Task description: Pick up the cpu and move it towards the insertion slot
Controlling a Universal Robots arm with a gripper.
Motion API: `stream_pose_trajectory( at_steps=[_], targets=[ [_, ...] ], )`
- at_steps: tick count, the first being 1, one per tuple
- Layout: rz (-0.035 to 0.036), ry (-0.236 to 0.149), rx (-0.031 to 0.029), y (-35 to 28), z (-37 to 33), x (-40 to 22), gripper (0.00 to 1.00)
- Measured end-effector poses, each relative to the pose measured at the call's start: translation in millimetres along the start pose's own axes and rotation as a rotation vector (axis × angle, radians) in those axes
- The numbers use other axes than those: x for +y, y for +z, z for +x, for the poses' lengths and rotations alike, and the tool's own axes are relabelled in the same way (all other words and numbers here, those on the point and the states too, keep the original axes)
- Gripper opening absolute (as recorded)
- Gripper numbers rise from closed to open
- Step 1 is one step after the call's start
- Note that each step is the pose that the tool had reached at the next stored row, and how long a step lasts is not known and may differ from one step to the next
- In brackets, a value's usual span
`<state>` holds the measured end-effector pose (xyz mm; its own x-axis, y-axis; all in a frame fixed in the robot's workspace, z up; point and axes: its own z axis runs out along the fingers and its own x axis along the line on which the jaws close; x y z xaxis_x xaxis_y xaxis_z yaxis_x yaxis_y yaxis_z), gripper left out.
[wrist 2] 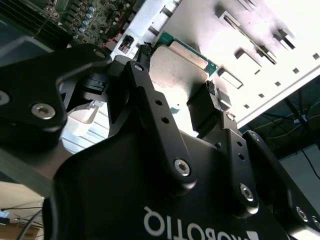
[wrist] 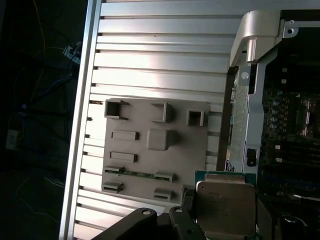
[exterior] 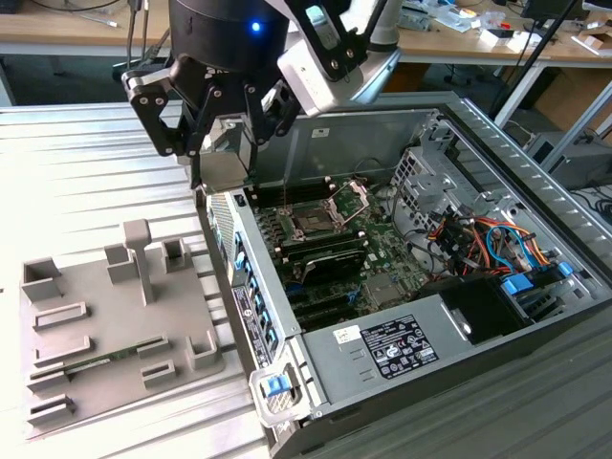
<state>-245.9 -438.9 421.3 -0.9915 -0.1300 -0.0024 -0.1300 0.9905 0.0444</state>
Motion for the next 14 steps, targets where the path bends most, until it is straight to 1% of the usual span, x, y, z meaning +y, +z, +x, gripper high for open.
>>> stream_pose_trajectory(
  at_steps=[14],
  targets=[
    [-0.0001, 0.000, 0.0000, 0.2, -11.8, -1.5, 0.55]
  ],
)
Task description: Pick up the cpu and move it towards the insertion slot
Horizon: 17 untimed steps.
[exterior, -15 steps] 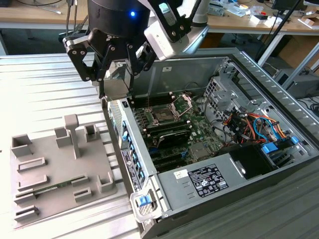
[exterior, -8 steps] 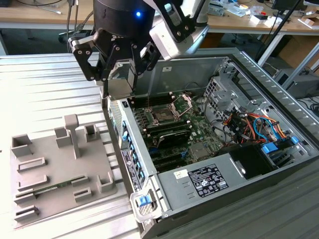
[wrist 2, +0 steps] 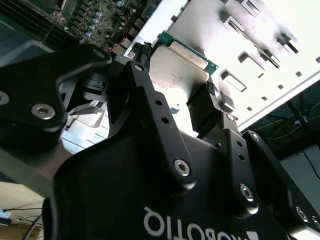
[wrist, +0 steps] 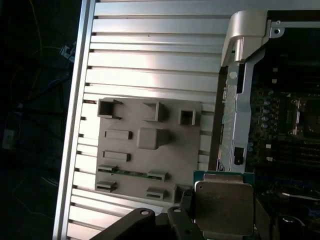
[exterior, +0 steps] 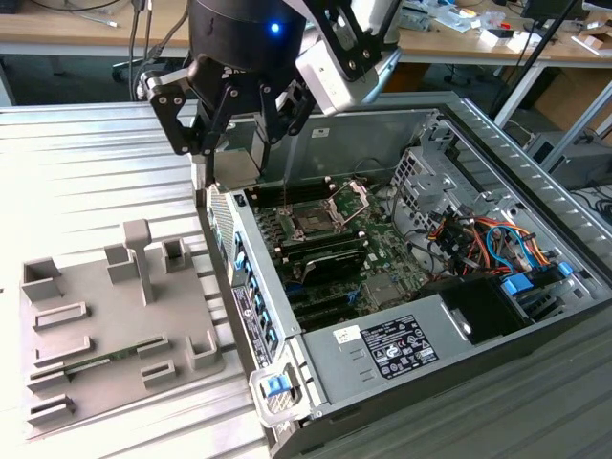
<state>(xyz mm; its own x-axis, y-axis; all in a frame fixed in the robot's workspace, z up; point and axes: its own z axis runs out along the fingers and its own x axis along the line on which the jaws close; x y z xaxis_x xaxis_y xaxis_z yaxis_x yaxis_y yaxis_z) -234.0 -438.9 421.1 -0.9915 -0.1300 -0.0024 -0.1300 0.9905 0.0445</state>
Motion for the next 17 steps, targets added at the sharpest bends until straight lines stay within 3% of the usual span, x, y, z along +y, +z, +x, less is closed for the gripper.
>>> stream_pose_trajectory(
  at_steps=[17],
  targets=[
    [0.0005, 0.000, 0.0001, 0.5, -15.5, -0.2, 0.55]
  ],
)
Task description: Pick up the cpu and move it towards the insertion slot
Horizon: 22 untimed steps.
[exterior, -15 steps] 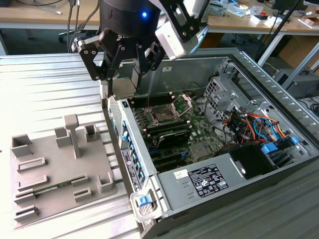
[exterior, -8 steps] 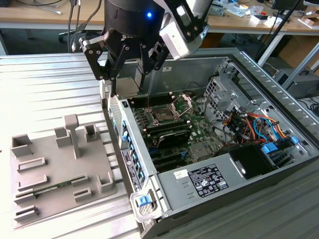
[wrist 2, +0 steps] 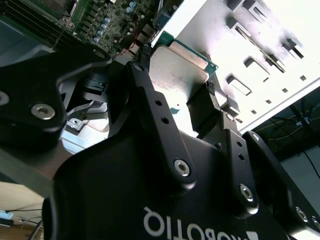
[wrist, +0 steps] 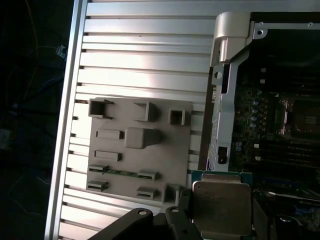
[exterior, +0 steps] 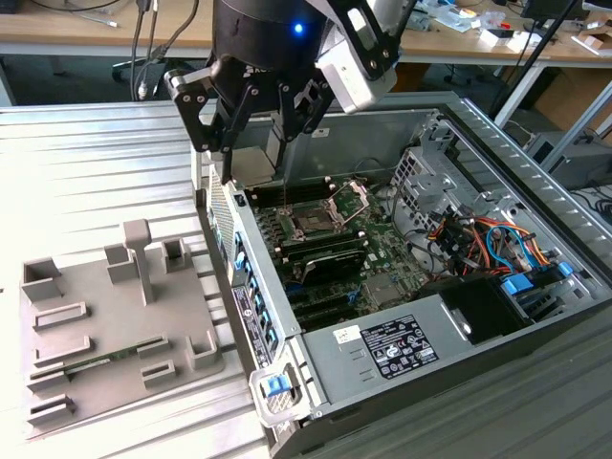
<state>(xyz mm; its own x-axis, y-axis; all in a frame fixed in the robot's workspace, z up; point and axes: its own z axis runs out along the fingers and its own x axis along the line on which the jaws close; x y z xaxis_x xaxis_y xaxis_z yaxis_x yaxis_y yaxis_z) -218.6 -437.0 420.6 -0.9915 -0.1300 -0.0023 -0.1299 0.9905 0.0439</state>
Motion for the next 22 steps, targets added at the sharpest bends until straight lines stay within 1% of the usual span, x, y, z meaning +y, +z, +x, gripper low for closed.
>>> stream_pose_trajectory(
  at_steps=[9, 17, 19, 22],
  targets=[
    [0.0002, 0.000, 0.0000, 0.5, -8.5, 0.0, 0.55],
    [0.0007, 0.000, 0.0001, 0.9, -19.8, 0.4, 0.55],
    [0.0007, 0.000, 0.0001, 0.9, -21.3, 0.4, 0.55],
    [0.0009, 0.000, 0.0001, 1.1, -26.6, 0.5, 0.55]
  ],
)
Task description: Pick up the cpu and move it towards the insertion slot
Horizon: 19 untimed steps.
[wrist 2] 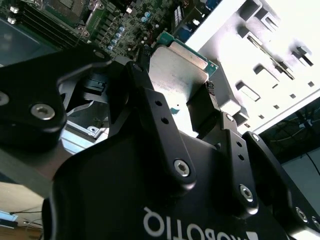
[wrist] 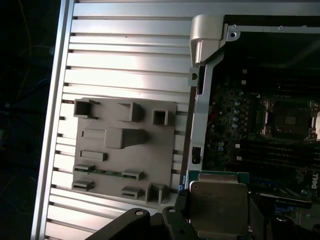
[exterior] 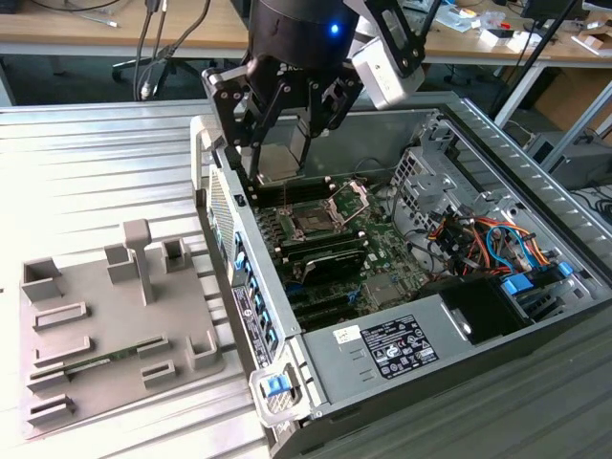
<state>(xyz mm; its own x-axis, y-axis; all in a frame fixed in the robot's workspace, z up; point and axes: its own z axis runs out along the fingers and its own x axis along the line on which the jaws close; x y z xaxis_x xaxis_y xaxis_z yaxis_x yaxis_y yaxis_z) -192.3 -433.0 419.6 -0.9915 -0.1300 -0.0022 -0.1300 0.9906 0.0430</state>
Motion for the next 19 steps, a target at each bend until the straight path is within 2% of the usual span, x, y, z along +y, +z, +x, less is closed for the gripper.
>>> stream_pose_trajectory(
  at_steps=[19],
  targets=[
    [0.0006, 0.000, 0.0001, 1.4, -24.3, 1.9, 0.55]
  ],
)
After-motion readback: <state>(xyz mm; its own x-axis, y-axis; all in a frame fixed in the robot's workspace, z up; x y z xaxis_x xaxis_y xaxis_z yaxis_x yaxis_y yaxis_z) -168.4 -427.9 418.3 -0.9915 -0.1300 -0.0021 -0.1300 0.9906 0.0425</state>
